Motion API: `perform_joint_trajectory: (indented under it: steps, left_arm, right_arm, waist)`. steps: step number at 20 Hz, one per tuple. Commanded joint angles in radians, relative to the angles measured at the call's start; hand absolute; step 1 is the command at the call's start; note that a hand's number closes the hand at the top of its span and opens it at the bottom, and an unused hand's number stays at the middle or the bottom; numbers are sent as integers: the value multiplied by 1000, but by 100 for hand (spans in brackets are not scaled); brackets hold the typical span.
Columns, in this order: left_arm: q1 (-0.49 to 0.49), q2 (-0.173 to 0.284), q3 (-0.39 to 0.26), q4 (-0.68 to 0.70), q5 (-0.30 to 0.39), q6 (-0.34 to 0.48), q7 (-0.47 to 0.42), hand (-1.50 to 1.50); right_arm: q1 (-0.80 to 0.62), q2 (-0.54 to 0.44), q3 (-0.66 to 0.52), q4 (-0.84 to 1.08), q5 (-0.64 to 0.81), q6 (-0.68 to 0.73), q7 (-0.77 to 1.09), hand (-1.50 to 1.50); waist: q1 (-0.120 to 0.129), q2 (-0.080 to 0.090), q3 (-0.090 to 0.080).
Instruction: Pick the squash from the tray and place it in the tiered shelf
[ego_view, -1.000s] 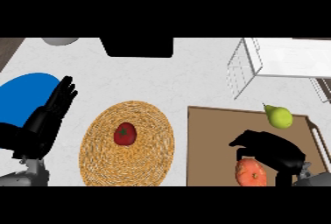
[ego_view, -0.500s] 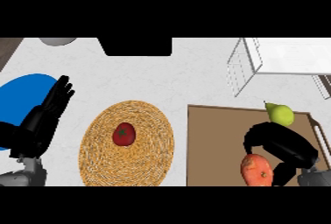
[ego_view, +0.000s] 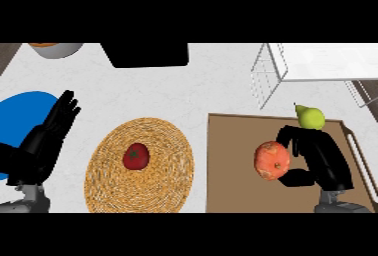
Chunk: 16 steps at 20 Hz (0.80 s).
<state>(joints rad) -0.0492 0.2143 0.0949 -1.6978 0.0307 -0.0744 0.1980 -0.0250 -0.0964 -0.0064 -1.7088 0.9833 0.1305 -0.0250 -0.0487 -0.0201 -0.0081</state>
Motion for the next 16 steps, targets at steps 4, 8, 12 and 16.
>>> perform_joint_trajectory:
  steps: [4, 8, 12, 16]
  left_arm:
    - [-4, 5, -2, 23, 1, -19, -27, 0]
    - [-7, 18, 3, 18, 13, -43, -20, 0]
    - [-19, -13, -21, 0, -11, -18, -25, 0]
    - [-33, -12, -7, 1, -9, -20, 4, 0]
  right_arm:
    - [-99, 94, 154, -319, 148, -103, 499, 150]
    - [-237, 95, 268, -364, 247, -83, 778, 150]
    - [-480, 96, 237, -391, 247, 65, 963, 150]
    - [-636, 96, 153, -270, 213, 104, 962, 150]
  waist:
    - [34, 10, 4]
    - [55, 17, 6]
    - [58, 18, 7]
    - [55, 20, 8]
